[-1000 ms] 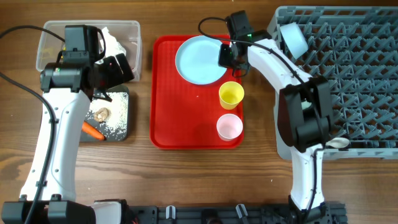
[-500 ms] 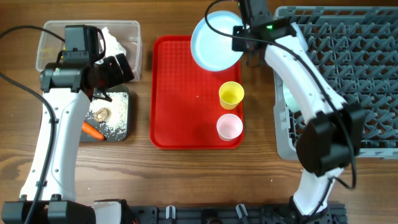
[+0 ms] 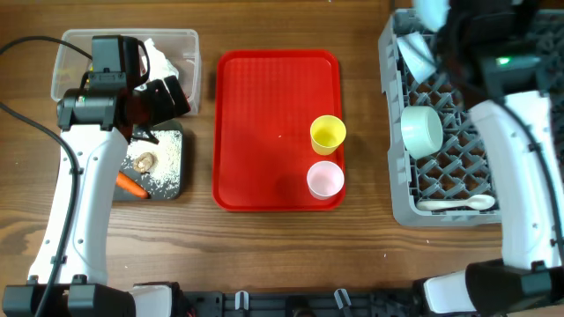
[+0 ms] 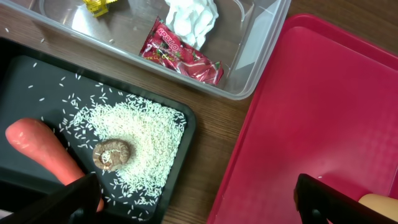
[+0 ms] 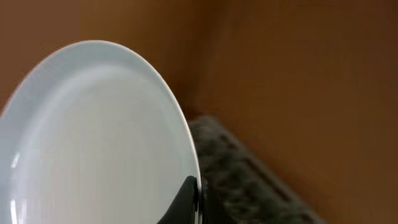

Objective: Sort waste into correct bins and load items into the dishwasher rack
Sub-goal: 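Carry the plate to the rack's far row and stand it upright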

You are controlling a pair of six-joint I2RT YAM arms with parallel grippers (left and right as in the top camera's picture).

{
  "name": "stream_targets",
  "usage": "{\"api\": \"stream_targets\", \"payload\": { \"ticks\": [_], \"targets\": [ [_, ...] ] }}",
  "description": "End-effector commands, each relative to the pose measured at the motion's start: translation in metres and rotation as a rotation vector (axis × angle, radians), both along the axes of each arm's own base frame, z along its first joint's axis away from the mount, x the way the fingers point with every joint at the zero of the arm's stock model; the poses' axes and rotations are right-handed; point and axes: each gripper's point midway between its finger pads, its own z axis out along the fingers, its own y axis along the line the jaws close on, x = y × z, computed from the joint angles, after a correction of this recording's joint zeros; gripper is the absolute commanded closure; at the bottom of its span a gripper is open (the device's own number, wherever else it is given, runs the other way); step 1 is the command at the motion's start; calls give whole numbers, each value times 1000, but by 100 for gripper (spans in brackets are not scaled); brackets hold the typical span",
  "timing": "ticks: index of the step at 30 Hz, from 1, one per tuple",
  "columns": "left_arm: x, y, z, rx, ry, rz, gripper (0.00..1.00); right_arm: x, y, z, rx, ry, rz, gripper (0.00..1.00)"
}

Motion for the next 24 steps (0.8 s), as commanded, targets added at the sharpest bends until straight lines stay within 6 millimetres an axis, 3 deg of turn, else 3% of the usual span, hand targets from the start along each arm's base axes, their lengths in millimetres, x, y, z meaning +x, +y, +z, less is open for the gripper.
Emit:
{"api": "stream_targets", "payload": {
  "ticks": [1,7,12,16,24],
  "targets": [
    [-1,1,-2,-8,4,12,0,-7,-49,-3,-64,92,-68,96],
    [-1,1,-2,-8,4,12,0,18,-72,-9,-136,190,143,96],
    [-1,1,-2,-8,4,12,0,44,-65,-20,-277,309,344,96],
    [-1,1,-2,-8,4,12,0,66,-56,-43,-388,445,482,96],
    [-1,1,-2,-8,4,12,0,85,-71,-101,-385,603,450,96]
  ]
}}
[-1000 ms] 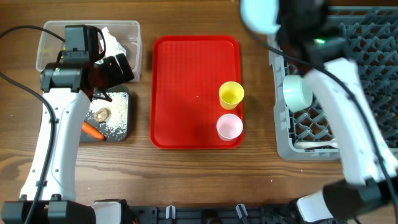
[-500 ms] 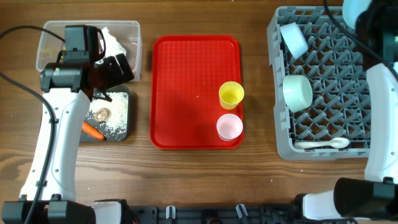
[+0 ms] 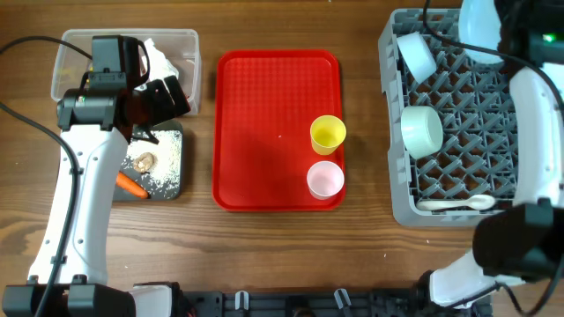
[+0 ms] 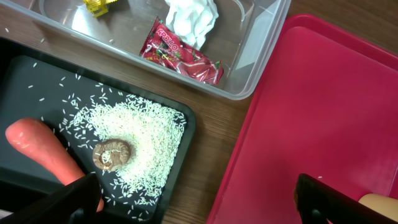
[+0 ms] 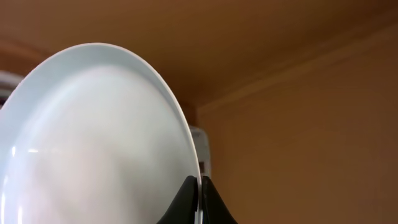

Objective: Sort waste into correct bins and load items into the dishwasher rack
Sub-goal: 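Carry the plate to the rack's far row and stand it upright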

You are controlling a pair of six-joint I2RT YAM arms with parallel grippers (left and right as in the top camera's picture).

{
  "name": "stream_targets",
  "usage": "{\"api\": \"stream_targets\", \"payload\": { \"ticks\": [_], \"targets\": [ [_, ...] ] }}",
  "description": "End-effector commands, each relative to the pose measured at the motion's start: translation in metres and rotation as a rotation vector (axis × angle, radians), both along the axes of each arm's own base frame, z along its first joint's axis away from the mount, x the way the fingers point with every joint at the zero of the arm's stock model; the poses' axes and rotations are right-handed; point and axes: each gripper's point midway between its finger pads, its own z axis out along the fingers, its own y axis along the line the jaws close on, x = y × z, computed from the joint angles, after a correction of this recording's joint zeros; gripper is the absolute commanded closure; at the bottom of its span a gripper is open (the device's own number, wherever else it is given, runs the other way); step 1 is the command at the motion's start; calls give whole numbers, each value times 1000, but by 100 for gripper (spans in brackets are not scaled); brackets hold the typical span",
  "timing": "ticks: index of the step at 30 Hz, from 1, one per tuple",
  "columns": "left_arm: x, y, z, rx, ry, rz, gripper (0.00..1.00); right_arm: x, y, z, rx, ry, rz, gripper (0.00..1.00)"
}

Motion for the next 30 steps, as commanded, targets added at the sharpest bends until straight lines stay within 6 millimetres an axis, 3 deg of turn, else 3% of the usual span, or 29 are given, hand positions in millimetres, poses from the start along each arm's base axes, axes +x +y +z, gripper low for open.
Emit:
{"api": "stream_targets", "payload": {
  "ticks": [1,16,30],
  "targets": [
    [-1,1,-2,-8,4,12,0,10,-7,-33,-34,84,-12,96],
    [-1,1,-2,-8,4,12,0,25,-10,-80,-18,170,-13,96],
    [-1,1,-2,-8,4,12,0,27,-10,-87,-17,182,-12,96]
  ]
}}
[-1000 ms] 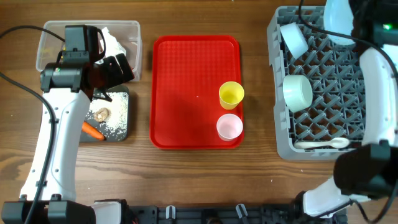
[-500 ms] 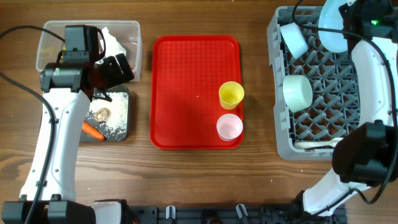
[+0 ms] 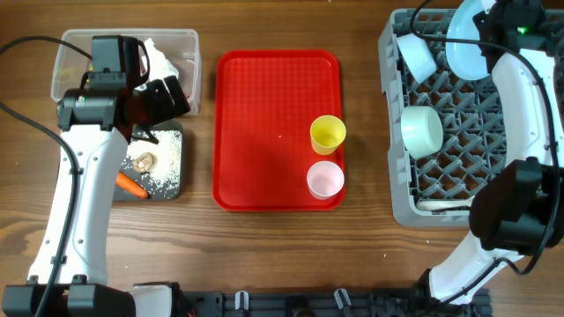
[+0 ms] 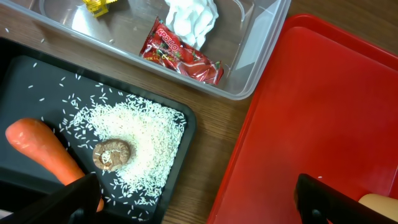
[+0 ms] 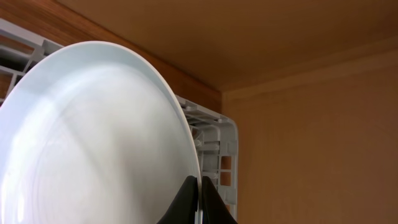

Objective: Sort waste into correct bins and load items into the dishwasher rack
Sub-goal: 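Carry the plate to the rack's far row and stand it upright, then release the plate and withdraw the right gripper from the rack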

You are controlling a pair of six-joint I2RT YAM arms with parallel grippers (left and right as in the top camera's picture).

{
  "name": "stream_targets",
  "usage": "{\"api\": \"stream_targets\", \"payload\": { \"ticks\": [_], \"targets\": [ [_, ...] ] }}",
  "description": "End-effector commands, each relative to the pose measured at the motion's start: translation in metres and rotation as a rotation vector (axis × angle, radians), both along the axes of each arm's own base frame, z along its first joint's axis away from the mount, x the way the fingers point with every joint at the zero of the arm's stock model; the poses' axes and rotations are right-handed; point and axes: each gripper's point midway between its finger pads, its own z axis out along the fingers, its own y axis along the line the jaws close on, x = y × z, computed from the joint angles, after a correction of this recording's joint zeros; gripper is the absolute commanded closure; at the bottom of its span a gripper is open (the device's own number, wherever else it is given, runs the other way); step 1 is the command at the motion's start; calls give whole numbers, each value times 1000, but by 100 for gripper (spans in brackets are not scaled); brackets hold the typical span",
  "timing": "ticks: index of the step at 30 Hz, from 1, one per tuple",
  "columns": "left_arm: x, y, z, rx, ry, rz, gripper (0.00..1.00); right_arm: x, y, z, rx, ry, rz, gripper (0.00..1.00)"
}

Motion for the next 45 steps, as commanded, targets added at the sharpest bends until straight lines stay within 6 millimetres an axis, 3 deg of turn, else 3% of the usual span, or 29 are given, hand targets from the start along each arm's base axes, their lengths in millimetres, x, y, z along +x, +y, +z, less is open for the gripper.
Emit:
{"api": "stream_targets", "payload": {
  "ticks": [1,3,4,5,8,11,15,19,23,26,29,35,39,45],
  "targets": [
    [-1,1,-2,-8,5,12,0,1,-4,-12,-7,22,-19,94],
    [-1,1,-2,-8,5,12,0,2,-4,-15,-4,28,-16,68],
    [-1,1,-2,-8,5,12,0,2,-4,-15,2,23,-19,47],
    [-1,1,-2,-8,5,12,0,2,-3,-15,11,17,-21,37],
    [-1,1,-2,-8,5,12,0,3,-2,-15,20,11,-20,15],
    [-1,1,-2,-8,5,12,0,3,-2,-14,54,-23,-47,0],
    [-1,1,-2,-8,5,12,0,3,-2,-10,100,-74,-82,0],
    [-1,1,-2,-8,5,12,0,0,2,11,159,-160,-105,0],
    [-1,1,-2,-8,5,12,0,-2,21,35,208,-200,-23,0],
    [-1,1,-2,-8,5,12,0,-7,52,47,252,-193,66,0],
    [-1,1,-2,-8,5,12,0,-14,97,57,388,-221,114,0],
    [-1,1,-2,-8,5,12,0,-42,205,72,639,-179,292,0],
    [-1,1,-2,-8,5,12,0,-34,214,52,660,-132,307,0],
    [-1,1,-2,-8,5,12,0,-18,217,-17,728,19,255,0]
  ]
}}
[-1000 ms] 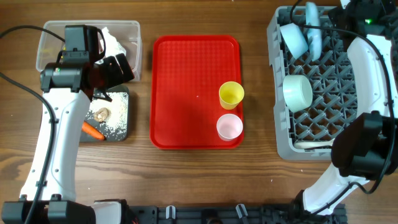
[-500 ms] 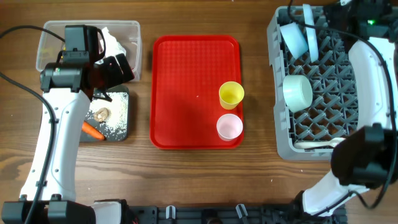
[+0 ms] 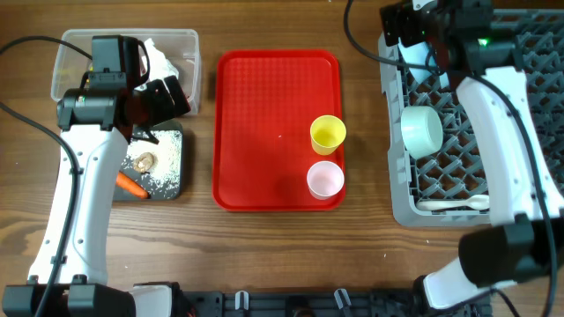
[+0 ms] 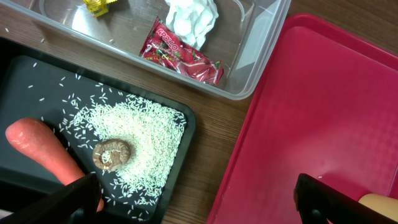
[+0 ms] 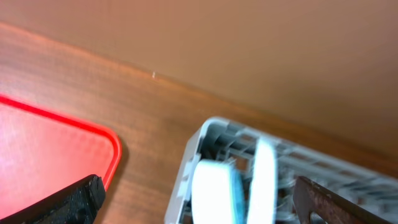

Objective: Sort waste into correct bins and load items into the dishwasher rack
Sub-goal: 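Release the plate and withdraw the right gripper from the rack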

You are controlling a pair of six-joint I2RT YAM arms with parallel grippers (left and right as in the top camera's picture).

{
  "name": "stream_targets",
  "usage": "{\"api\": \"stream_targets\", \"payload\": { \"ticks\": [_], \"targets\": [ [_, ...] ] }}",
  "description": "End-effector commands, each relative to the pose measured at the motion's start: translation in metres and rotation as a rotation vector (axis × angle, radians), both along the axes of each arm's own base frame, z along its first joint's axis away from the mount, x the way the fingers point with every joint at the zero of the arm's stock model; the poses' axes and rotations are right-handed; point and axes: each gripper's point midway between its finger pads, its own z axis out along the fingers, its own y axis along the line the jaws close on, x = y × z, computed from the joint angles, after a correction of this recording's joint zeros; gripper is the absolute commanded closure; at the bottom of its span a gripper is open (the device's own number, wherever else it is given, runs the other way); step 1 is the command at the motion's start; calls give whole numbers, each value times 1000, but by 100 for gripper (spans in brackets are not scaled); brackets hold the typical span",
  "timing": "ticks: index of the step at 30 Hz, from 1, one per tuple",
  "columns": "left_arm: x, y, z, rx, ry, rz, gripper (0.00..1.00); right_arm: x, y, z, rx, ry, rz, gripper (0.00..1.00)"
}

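Observation:
The grey dishwasher rack on the right holds a pale green bowl, a white spoon and a white cup. Beside that cup a white plate stands on edge in the rack; the overhead view hides it under the arm. My right gripper hangs open and empty over the rack's back left corner. A yellow cup and a pink cup stand on the red tray. My left gripper is open and empty between the black tray and the red tray.
A clear bin at the back left holds a red wrapper, crumpled tissue and a yellow scrap. The black tray in front of it carries spilled rice, a carrot and a brown lump.
My right gripper was shut on the white plate over the back of the rack. Now it is open further left, and the plate stands in the rack. The left arm has not moved.
My right gripper held the plate above the rack's back edge, then at the back right corner, then lower among the rack's slots. Now the plate stands in the rack beside the cup and the gripper is free. The left arm stayed still throughout.

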Motion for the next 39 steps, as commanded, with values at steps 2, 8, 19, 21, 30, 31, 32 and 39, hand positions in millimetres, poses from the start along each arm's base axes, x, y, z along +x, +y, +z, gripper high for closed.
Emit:
{"api": "stream_targets", "payload": {
  "ticks": [2,8,19,21,30,31,32,39],
  "targets": [
    [-1,1,-2,-8,4,12,0,10,12,-64,88,154,25,0],
    [-1,1,-2,-8,4,12,0,10,9,-100,95,247,13,0],
    [-1,1,-2,-8,4,12,0,-3,-66,-117,140,333,-200,1],
    [-1,1,-2,-8,4,12,0,-7,-80,-119,144,344,-228,1],
    [-1,1,-2,-8,4,12,0,-10,-94,-112,188,333,-285,0],
    [-1,1,-2,-8,4,12,0,-9,-94,-107,198,323,-292,0],
    [-1,1,-2,-8,4,12,0,-8,-92,-102,207,312,-284,0],
    [-1,1,-2,-8,4,12,0,-17,-64,-29,337,181,-172,0]
  ]
}}
